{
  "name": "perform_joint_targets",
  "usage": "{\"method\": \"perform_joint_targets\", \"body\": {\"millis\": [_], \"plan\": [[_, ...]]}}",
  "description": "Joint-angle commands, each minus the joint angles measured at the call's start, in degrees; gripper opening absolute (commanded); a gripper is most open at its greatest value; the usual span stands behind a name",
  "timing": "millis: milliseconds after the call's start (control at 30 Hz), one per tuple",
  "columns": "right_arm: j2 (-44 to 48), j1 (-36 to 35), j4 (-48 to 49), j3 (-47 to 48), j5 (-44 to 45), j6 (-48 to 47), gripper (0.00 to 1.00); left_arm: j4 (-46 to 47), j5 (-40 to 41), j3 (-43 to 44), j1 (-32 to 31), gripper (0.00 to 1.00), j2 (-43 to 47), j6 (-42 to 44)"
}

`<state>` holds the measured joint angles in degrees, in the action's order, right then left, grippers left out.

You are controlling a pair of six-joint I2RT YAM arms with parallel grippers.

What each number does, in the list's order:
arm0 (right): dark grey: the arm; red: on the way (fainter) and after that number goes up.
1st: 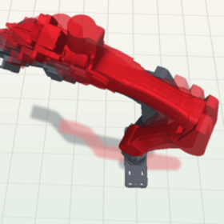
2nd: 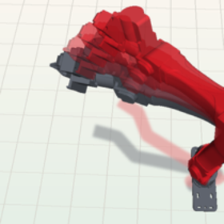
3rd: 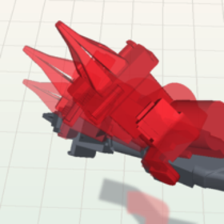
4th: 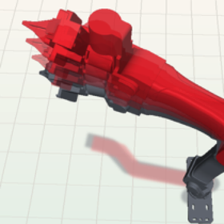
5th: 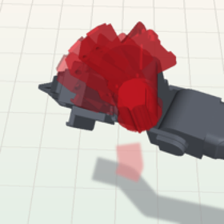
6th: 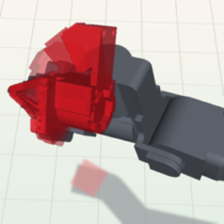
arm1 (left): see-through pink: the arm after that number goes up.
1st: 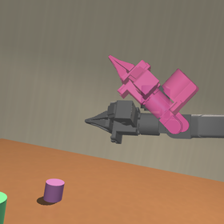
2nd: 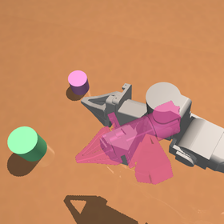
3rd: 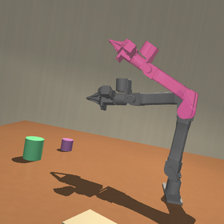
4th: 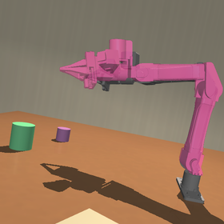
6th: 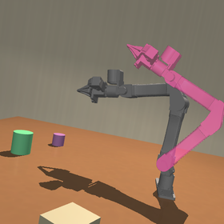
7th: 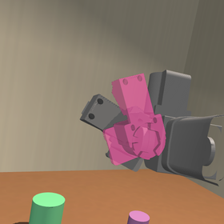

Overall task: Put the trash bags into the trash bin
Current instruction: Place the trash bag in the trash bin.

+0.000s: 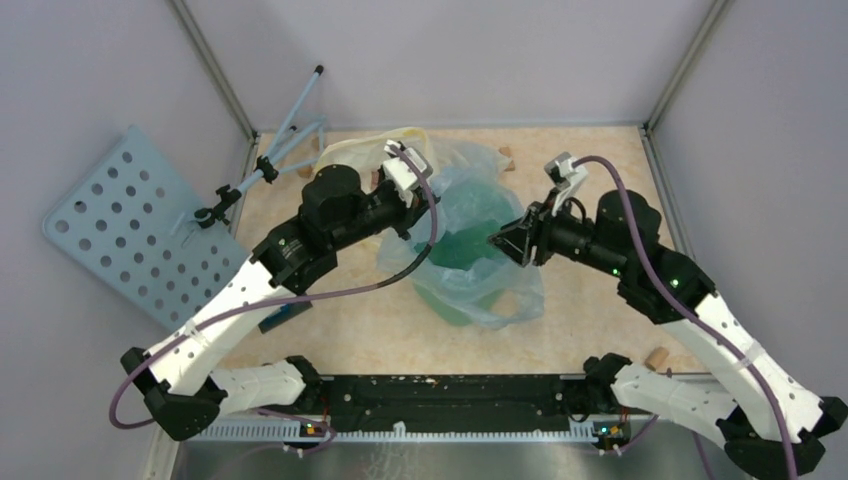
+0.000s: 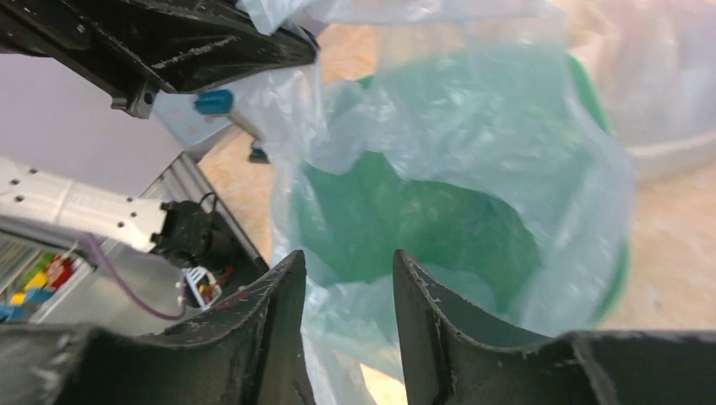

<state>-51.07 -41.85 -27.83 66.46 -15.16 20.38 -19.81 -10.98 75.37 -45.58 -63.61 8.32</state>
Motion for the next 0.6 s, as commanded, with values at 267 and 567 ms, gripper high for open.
{"method": "perform_joint_targets", "body": {"millis": [267, 567], "plan": [[10.33, -0.25, -13.57, -3.87, 15.44, -1.63, 0.55, 2.57, 10.47, 1.63, -0.04, 0.00, -0.66, -4.19], [10.55, -0.27, -11.46, -9.24, 21.49, 3.39, 0.52, 3.25, 15.05, 2.49, 0.04, 0.00, -1.98, -3.24]]}}
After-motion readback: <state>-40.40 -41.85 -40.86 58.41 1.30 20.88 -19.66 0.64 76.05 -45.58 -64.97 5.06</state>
